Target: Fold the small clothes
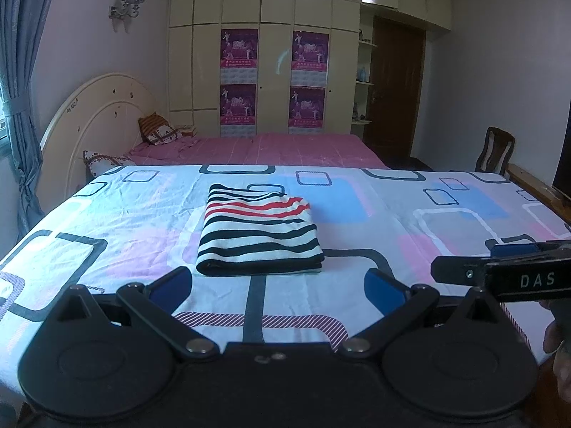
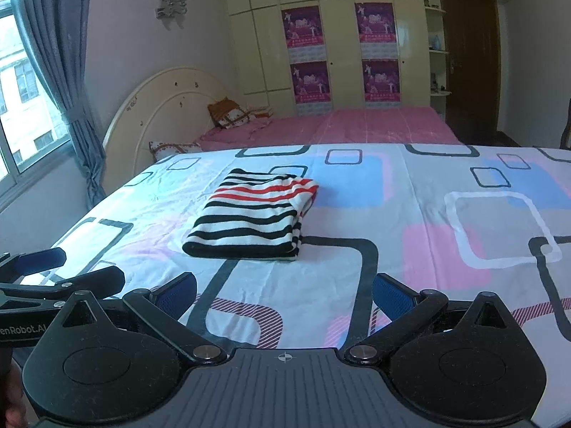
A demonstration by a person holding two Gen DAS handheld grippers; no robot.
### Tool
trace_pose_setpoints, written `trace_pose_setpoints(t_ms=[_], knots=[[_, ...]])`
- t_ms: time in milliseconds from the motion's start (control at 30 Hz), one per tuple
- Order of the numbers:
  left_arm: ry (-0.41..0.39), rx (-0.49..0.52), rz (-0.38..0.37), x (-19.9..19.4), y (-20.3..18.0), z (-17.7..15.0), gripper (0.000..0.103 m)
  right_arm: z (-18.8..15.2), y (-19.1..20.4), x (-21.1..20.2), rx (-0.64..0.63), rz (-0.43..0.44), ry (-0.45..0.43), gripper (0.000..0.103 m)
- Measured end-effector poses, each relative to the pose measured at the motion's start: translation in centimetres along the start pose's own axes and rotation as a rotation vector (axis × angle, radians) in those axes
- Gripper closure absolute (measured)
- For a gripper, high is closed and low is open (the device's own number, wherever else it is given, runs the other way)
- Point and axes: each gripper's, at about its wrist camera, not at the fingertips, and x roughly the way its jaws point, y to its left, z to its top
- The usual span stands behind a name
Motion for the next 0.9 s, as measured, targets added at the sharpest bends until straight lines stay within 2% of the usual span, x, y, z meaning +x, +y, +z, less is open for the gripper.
trace_pose_setpoints(t_ms=[900], knots=[[-0.011,0.006,-0.014,0.44,-0.10,0.26,0.000,0.13,-0.31,-0.31,0.007,-0.015,-0.010,0.000]])
